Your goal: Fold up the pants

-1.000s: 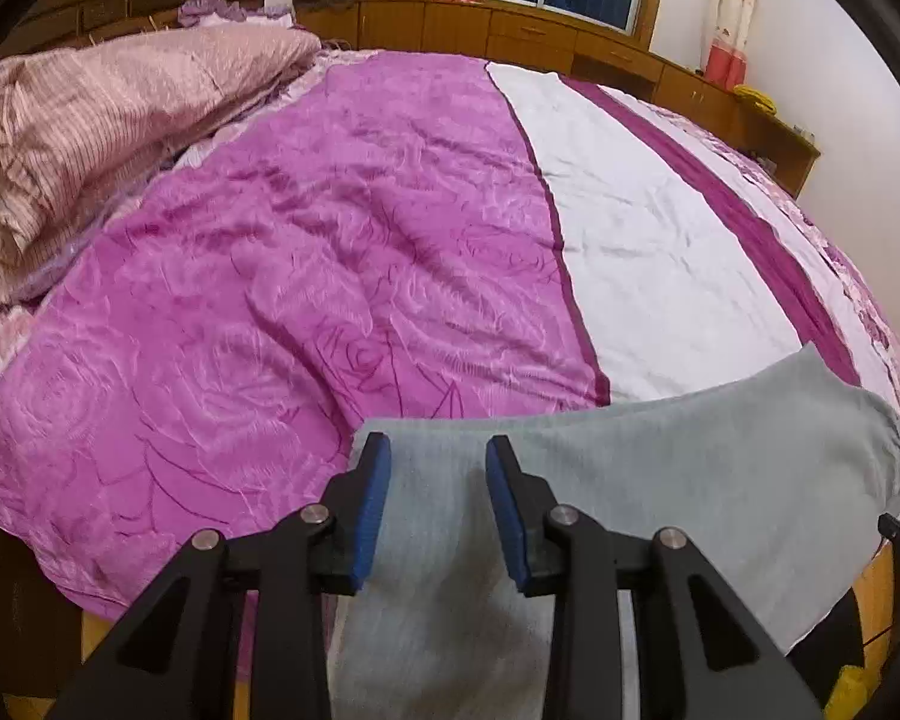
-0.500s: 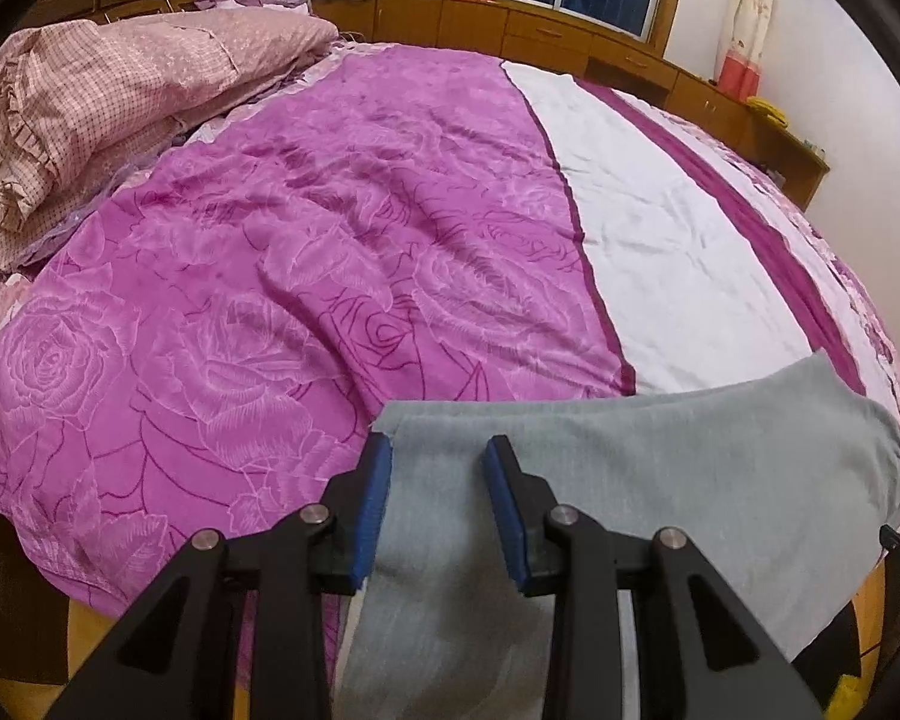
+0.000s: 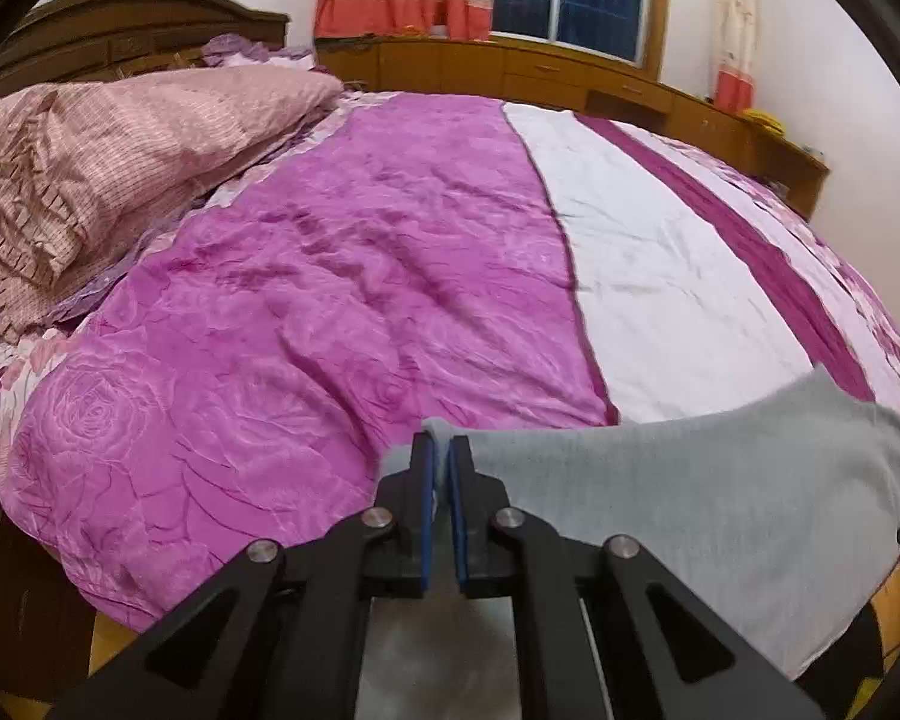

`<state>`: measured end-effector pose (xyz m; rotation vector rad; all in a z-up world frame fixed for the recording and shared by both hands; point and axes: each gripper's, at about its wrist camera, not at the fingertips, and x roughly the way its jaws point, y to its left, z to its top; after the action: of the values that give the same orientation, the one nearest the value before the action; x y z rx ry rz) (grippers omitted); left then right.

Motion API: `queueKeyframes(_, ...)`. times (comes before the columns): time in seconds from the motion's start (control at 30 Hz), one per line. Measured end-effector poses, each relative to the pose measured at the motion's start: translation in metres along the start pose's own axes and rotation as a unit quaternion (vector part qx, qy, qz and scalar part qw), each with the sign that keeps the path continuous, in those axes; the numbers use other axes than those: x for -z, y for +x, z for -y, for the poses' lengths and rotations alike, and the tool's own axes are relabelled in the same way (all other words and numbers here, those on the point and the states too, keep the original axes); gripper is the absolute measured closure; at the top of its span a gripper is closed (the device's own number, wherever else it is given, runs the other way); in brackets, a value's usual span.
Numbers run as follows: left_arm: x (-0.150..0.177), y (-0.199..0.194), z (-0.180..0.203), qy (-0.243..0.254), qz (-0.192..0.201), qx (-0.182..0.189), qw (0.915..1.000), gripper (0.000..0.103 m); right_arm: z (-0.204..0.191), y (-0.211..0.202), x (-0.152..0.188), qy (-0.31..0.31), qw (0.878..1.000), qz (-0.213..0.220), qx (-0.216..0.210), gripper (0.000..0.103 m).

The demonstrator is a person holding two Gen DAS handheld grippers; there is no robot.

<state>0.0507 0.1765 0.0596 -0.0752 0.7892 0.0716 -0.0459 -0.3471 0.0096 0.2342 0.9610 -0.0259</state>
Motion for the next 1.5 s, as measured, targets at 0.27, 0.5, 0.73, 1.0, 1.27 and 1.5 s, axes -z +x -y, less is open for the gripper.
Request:
queueKeyframes(0.27, 0.006, 0.046, -0.008, 0.004, -0.043, -0.019, 0.9989, 0.095, 0.004, 0.001, -0.002, 0.004, 1.000, -0.003, -0.008, 0.070)
queueKeyframes(0.5, 0.007, 0.020, -0.020, -0.026, -0.038, -0.009, 0.9989, 0.087, 0.012, -0.012, -0.014, 0.024, 0.999, -0.006, -0.023, 0.070)
queueKeyframes(0.73, 0.013, -0.026, -0.013, -0.040, -0.023, -0.006, 0.9989, 0.087, 0.025, -0.019, -0.054, 0.019, 1.000, 0.023, -0.002, 0.070)
queueKeyframes(1.0, 0.043, -0.034, 0.026, 0.005, -0.046, 0.029, 0.9985, 0.082, 0.032, 0.014, -0.085, 0.018, 0.999, 0.021, 0.037, 0.070)
queueKeyframes(1.27, 0.074, -0.026, 0.016, -0.006, -0.084, -0.009, 0.9964, 0.080, 0.042, 0.048, -0.104, 0.008, 0.997, 0.009, 0.072, 0.073)
queueKeyframes(1.5, 0.078, -0.061, -0.014, -0.070, -0.056, -0.016, 0.9958, 0.080, 0.036, 0.034, -0.102, 0.003, 0.997, 0.013, 0.076, 0.073)
